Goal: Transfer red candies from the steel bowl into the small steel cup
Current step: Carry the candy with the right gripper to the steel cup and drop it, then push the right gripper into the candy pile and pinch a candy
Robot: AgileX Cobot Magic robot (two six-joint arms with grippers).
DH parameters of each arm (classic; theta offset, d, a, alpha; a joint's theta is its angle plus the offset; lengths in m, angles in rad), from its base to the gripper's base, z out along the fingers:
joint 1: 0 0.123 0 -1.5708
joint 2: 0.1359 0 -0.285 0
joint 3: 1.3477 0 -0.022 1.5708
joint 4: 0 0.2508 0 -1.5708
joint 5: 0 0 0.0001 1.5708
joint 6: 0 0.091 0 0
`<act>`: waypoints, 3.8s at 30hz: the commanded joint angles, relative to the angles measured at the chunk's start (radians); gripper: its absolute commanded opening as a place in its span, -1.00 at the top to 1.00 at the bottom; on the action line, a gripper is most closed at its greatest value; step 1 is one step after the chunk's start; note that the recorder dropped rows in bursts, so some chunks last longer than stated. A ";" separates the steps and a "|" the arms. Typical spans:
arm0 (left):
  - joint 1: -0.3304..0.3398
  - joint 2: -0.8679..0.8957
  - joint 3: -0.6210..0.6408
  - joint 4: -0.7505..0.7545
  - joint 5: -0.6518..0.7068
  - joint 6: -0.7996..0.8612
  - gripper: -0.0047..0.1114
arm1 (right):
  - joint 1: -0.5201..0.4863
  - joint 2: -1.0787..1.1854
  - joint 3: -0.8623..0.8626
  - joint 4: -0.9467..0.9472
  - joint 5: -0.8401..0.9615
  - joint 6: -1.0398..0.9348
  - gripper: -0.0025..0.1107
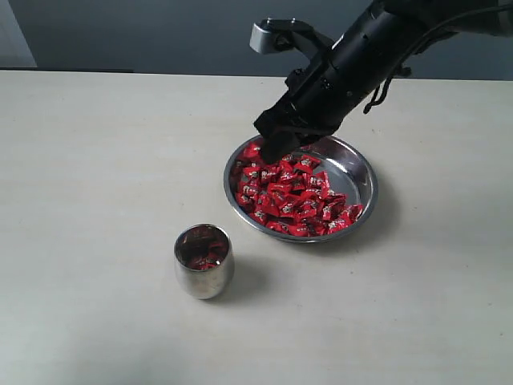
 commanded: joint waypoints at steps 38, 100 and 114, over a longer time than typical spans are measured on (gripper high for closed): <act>-0.007 -0.004 -0.001 -0.001 -0.007 -0.006 0.91 | 0.243 0.127 -0.002 -0.034 -0.003 0.028 0.97; -0.007 -0.004 -0.001 -0.001 -0.007 -0.006 0.91 | 0.013 0.233 0.017 -0.504 -0.089 0.356 0.57; -0.007 -0.004 -0.001 -0.001 -0.007 -0.006 0.91 | 0.013 0.233 0.017 -0.597 -0.046 0.439 0.56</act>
